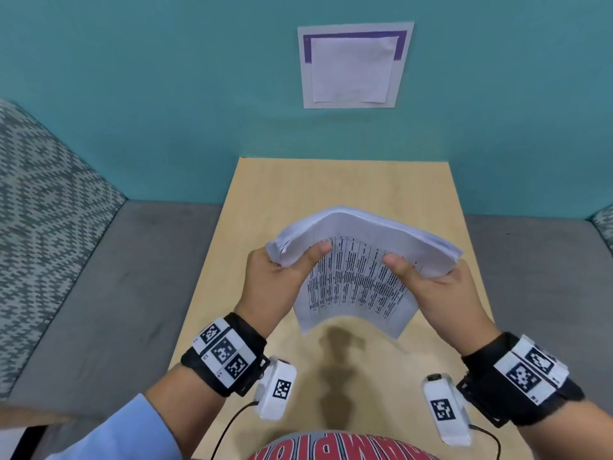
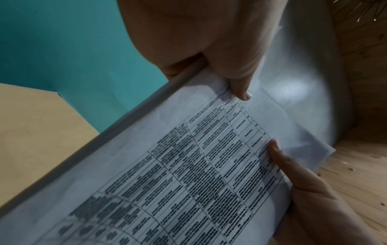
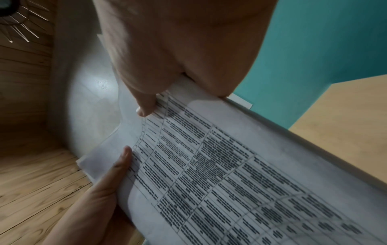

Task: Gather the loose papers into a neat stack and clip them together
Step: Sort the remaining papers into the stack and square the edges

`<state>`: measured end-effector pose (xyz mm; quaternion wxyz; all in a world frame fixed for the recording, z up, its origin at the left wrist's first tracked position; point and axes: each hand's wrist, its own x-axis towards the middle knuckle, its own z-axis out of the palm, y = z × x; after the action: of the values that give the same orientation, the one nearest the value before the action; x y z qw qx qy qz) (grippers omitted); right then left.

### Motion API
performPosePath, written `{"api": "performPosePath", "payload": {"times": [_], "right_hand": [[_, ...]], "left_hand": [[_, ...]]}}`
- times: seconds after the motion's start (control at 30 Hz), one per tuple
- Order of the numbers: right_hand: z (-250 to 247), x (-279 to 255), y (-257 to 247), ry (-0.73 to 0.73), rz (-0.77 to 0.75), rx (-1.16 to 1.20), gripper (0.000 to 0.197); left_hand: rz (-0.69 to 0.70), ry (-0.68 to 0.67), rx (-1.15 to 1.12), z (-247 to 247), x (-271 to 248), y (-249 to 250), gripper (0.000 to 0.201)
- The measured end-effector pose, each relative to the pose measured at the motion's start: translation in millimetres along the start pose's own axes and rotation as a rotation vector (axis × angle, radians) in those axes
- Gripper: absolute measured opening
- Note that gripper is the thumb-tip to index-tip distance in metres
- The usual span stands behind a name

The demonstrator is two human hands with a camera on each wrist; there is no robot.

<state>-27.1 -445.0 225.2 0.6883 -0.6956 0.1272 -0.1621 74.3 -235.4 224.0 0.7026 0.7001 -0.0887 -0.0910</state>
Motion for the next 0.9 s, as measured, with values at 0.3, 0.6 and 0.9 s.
{"api": "performPosePath", "payload": {"times": [0.3, 0.6, 0.9], "right_hand": [[-2.5, -6.8, 86.9, 0.0, 0.265, -0.047, 0.023], [-22.2, 11.7, 86.1, -0.074, 0.252, -0.042, 0.021], [-12.9, 4.1, 87.0, 0.051, 0.269, -0.037, 0.006]], "left_hand": [[-0.206, -0.146, 0.147, -11.6, 17.6, -86.3, 0.035], [-0.205, -0.439, 0.172, -12.0, 42.6, -76.7, 0.057], [-0.101, -0.201, 0.246, 13.0, 31.7, -78.8, 0.024]]}}
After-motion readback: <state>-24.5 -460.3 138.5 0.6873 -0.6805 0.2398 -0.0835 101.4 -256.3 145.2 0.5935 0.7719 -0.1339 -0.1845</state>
